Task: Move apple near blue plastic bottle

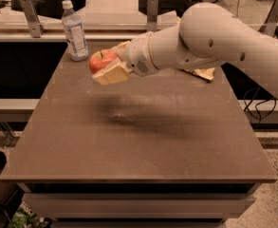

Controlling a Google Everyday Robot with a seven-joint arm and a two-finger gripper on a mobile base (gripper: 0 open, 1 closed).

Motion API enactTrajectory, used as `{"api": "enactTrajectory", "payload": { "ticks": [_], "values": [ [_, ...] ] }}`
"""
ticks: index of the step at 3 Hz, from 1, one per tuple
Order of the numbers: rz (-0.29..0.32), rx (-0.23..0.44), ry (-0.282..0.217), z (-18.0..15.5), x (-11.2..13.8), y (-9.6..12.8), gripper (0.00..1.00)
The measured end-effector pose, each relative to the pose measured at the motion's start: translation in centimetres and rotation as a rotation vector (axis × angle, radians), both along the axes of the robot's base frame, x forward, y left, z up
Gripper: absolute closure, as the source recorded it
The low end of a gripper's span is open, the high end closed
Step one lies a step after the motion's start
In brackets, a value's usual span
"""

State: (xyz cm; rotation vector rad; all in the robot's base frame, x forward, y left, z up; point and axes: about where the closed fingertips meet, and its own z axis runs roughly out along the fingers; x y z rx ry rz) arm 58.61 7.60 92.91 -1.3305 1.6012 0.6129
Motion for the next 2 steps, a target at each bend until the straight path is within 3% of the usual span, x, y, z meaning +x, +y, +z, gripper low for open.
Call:
{"api": "enactTrajectory", "payload": {
  "ticks": [2],
  "values": [
    [-0.144,-0.005,-0.021,-1.6,9.4,0.3,1.00]
  ]
}}
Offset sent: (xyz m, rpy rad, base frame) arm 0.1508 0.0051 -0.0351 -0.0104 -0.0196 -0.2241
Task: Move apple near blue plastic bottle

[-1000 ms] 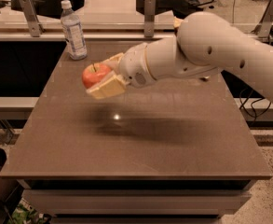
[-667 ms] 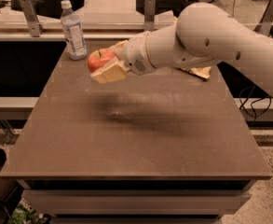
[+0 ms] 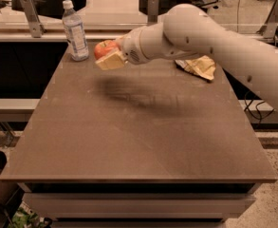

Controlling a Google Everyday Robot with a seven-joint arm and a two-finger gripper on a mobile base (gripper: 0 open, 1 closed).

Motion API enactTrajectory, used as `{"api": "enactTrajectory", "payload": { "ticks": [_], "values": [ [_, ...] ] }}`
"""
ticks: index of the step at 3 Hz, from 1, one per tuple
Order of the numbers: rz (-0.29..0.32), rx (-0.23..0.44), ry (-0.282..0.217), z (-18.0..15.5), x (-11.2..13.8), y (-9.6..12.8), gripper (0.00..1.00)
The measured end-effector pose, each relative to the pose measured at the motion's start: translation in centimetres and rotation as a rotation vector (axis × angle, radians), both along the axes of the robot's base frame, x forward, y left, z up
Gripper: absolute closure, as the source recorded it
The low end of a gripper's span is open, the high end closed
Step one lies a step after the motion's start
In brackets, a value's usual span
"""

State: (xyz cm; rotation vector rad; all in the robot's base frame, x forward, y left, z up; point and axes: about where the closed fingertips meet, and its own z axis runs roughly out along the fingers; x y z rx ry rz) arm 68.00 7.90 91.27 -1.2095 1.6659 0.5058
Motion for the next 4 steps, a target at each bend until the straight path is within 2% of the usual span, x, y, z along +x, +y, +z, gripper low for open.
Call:
{"api": "enactTrajectory", "payload": {
  "ticks": [2,4],
  "values": [
    [-0.044,0.002,0.021,-3.9,6.3,2.1,1.00],
    [-0.071,-0.004,0.036,-6.9,9.4,3.2,1.00]
  ]
}}
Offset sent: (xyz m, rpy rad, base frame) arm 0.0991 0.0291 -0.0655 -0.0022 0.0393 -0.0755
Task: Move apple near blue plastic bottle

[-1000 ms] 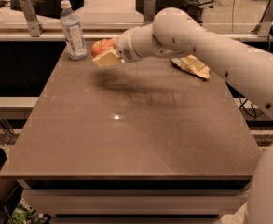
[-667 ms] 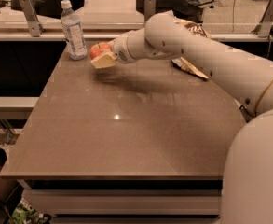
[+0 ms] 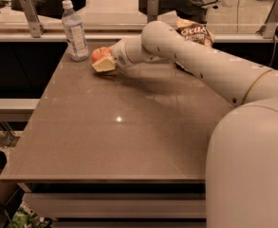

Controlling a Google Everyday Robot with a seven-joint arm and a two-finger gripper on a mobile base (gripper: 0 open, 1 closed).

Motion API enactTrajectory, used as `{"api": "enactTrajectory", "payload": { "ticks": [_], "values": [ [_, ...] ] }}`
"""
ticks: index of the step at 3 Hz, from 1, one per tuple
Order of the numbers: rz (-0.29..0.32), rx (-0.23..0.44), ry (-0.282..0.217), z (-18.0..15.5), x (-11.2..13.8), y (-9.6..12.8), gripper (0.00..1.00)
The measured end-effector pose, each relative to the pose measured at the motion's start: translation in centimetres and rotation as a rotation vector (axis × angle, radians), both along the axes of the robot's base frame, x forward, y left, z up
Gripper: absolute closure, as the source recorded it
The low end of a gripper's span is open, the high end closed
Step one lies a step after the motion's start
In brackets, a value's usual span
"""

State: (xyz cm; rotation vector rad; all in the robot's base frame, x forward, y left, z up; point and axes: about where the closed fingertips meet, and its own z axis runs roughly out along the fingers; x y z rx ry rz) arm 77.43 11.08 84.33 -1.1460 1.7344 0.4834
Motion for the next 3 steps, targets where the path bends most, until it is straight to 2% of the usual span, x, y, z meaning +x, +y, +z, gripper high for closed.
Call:
{"api": "enactTrajectory", "payload": {
  "ticks": [1,2,3],
  "values": [
    [0.004,-0.006,0.004,-0.53,0.94,0.18,1.00],
    [0.007,-0.006,0.005,-0.61,0.86,0.42,0.83],
    [0.011,-0.006,0.007,-0.76,0.82,0.68,0.59]
  ]
}}
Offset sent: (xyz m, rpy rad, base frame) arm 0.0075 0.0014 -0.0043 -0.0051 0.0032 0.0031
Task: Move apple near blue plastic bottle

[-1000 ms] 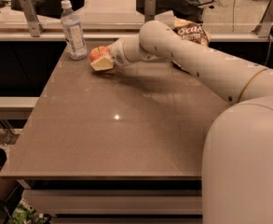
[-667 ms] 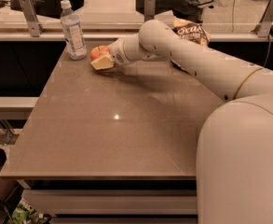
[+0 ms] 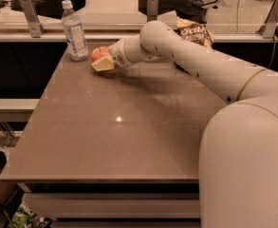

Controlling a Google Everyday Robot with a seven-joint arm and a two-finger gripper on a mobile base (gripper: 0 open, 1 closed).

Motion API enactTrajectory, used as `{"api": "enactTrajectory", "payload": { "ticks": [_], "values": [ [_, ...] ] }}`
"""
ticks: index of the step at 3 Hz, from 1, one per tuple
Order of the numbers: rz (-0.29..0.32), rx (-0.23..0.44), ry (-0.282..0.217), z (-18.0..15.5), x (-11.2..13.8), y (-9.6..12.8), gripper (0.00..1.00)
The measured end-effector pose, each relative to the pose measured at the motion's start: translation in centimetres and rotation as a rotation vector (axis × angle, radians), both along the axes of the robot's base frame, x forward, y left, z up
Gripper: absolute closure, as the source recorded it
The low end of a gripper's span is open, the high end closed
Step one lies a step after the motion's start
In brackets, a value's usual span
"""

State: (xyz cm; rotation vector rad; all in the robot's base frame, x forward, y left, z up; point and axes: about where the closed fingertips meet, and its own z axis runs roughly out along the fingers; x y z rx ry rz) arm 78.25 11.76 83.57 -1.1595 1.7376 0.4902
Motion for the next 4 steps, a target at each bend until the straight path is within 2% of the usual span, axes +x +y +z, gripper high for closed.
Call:
{"api": "enactTrajectory", "payload": {
  "ticks": [2,3,4],
  "values": [
    [0.007,0.000,0.005,-0.31,-0.12,0.52,0.12],
    [0.011,0.000,0.007,-0.48,-0.18,0.80,0.00],
    [0.011,0.000,0.007,-0.48,-0.18,0.81,0.00]
  ]
}}
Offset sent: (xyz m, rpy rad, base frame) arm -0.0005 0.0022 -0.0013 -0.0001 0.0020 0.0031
